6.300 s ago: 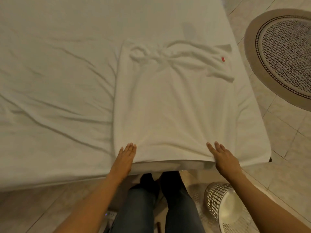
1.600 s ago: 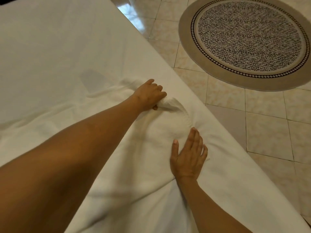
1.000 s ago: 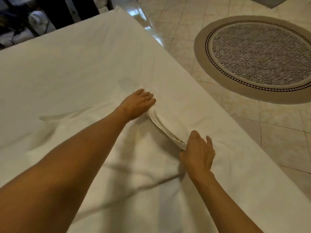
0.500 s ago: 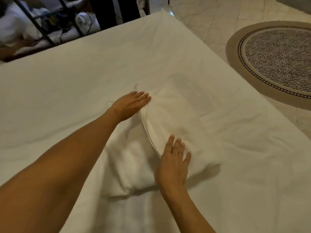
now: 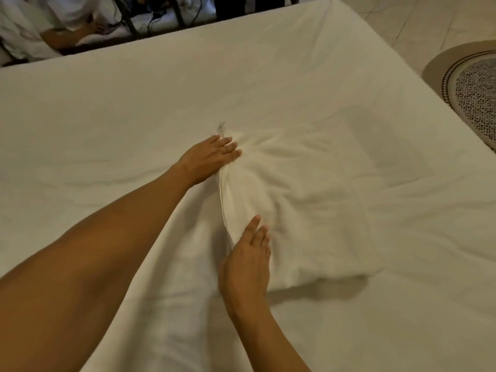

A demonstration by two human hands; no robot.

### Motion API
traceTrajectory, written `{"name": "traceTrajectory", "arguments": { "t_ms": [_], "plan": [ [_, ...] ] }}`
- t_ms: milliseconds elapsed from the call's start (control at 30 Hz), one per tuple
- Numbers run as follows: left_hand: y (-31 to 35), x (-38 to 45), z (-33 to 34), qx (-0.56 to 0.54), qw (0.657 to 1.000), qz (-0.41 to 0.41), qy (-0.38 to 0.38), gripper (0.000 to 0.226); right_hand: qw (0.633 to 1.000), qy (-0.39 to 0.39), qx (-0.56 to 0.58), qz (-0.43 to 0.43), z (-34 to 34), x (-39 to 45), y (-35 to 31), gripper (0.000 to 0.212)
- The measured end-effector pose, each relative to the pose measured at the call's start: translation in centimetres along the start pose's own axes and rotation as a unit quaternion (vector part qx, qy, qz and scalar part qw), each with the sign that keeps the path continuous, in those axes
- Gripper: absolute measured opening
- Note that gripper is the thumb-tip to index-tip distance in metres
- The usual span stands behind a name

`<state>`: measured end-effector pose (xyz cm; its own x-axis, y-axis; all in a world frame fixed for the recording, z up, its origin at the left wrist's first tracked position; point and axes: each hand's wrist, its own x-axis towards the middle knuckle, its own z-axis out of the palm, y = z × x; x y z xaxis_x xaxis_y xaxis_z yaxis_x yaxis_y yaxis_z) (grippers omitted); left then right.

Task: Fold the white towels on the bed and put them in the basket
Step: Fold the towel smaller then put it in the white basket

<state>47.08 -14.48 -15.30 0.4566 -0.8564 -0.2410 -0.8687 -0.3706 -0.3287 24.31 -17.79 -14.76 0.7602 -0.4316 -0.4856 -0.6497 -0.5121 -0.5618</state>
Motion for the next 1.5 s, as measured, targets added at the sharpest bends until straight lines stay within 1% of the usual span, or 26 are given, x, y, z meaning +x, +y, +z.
{"name": "traceTrajectory", "arguments": {
  "t_ms": [67, 133, 200, 233, 267, 300, 367, 400, 433, 500, 600, 667, 800, 1000, 1100, 1167, 1233, 1333, 1433, 1500],
  "plan": [
    [-0.3, -0.7, 1.1, 0.038, 0.998, -0.012, -0.042, 0.059, 1.000, -0.021, 0.022, -0.006, 1.2, 0.4, -0.4, 0.079],
    [-0.6, -1.4, 2.2, 0.061, 0.994, -0.044, -0.081, 0.066, 0.999, -0.032, 0.008, -0.035, 2.2, 0.8, -0.3, 0.078],
    [-0.8, -1.9, 2.8, 0.028, 0.990, -0.095, -0.101, 0.072, 0.996, -0.018, -0.041, -0.079, 2.5, 1.1, 0.3, 0.083],
    [-0.8, -1.8, 2.7, -0.007, 0.987, -0.116, -0.106, 0.074, 0.994, 0.006, -0.047, -0.096, 2.4, 1.4, 0.7, 0.084],
    [-0.4, -1.5, 2.4, -0.053, 0.984, -0.134, -0.105, 0.073, 0.993, 0.051, -0.040, -0.103, 2.2, 1.8, 1.2, 0.079],
    [0.2, -1.0, 2.0, -0.108, 0.978, -0.150, -0.093, 0.070, 0.987, 0.114, -0.033, -0.108, 1.8, 2.4, 1.9, 0.071],
    [2.3, 0.2, 1.5, -0.225, 0.957, -0.171, -0.059, 0.058, 0.962, 0.248, -0.060, -0.100, 1.1, 4.2, 3.7, 0.056],
    [3.6, 0.7, 1.6, -0.277, 0.943, -0.176, -0.054, 0.056, 0.952, 0.282, -0.079, -0.085, 0.8, 5.2, 4.9, 0.054],
    [5.1, 1.1, 2.2, -0.314, 0.932, -0.175, -0.059, 0.057, 0.950, 0.287, -0.096, -0.071, 0.7, 6.1, 6.0, 0.053],
    [7.6, 1.3, 4.0, -0.334, 0.925, -0.168, -0.075, 0.060, 0.957, 0.253, -0.124, -0.061, 1.4, 7.3, 8.2, 0.055],
    [9.4, 1.6, 6.7, -0.318, 0.929, -0.183, -0.052, 0.062, 0.961, 0.218, -0.157, -0.065, 2.9, 8.1, 10.1, 0.060],
    [9.5, 1.9, 7.5, -0.309, 0.931, -0.191, -0.036, 0.063, 0.960, 0.222, -0.157, -0.066, 3.5, 8.7, 10.5, 0.061],
    [9.1, 2.5, 8.3, -0.292, 0.936, -0.195, -0.033, 0.064, 0.959, 0.225, -0.158, -0.073, 4.0, 10.1, 10.5, 0.061],
    [9.7, 2.7, 6.9, -0.270, 0.934, -0.230, -0.050, 0.062, 0.963, 0.207, -0.155, -0.079, 3.7, 10.5, 10.2, 0.061],
    [11.1, 1.1, 6.3, -0.289, 0.924, -0.251, -0.021, 0.059, 0.964, 0.195, -0.157, -0.087, 3.4, 10.2, 10.5, 0.060],
    [12.6, -0.8, 5.9, -0.327, 0.905, -0.273, 0.005, 0.057, 0.965, 0.182, -0.159, -0.099, 2.9, 9.8, 10.6, 0.061],
    [14.3, -2.6, 5.5, -0.357, 0.889, -0.283, 0.030, 0.055, 0.966, 0.151, -0.173, -0.115, 1.9, 9.2, 11.1, 0.061],
    [17.1, -4.7, 5.0, -0.381, 0.880, -0.284, 0.020, 0.062, 0.957, 0.083, -0.228, -0.161, 0.3, 8.8, 12.2, 0.062],
    [19.8, -6.0, 5.0, -0.369, 0.881, -0.293, 0.031, 0.075, 0.943, 0.043, -0.262, -0.200, -2.1, 8.3, 14.0, 0.064],
    [23.9, -9.0, 3.4, -0.360, 0.883, -0.297, 0.046, 0.078, 0.907, 0.023, -0.319, -0.273, -4.3, 5.3, 16.5, 0.063]
  ]
}}
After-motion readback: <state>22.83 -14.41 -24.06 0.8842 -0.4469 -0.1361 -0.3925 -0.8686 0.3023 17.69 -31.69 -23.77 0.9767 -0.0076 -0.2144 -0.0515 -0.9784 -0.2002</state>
